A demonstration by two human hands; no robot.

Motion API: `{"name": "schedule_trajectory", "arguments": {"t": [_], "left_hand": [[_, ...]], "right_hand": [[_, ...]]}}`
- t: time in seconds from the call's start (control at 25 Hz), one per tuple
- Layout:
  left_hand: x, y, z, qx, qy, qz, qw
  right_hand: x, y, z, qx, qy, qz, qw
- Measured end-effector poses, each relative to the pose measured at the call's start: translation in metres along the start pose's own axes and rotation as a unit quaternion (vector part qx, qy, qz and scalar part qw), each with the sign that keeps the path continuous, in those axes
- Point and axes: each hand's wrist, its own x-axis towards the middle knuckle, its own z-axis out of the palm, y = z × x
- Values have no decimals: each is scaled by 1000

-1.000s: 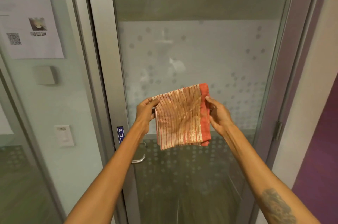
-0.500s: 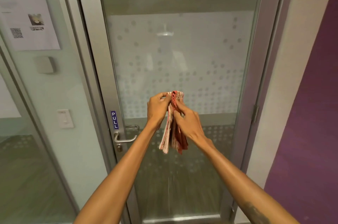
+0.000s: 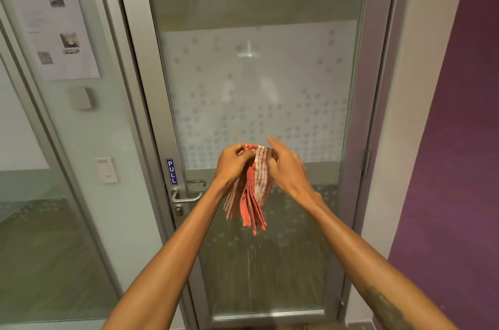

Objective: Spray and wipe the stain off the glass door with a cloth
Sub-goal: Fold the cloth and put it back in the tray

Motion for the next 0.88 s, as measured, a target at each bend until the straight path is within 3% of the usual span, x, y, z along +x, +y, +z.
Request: {"name": "schedule_trajectory", "arguments": {"t": [0.12, 0.2, 0.36, 0.56, 0.76, 0.88], "left_hand": [[-8, 6, 0, -22, -58, 28, 998], [-14, 9, 1, -38, -59, 50, 996], [-27, 11, -1, -57, -37, 65, 996], [-48, -3, -12, -32, -118, 20, 992], [-71, -31, -47, -26, -175, -43, 983], [-88, -49, -69, -58, -133, -71, 987]], "right_hand": [[15, 3, -25, -71, -116, -14, 991], [26, 0, -41, -100, -145, -29, 984], [33, -16, -55, -113, -126, -68, 983], [27, -37, -52, -100, -147, -93, 980], [34, -64, -58, -42, -92, -101, 990], [32, -84, -62, -8, -69, -102, 992]]}}
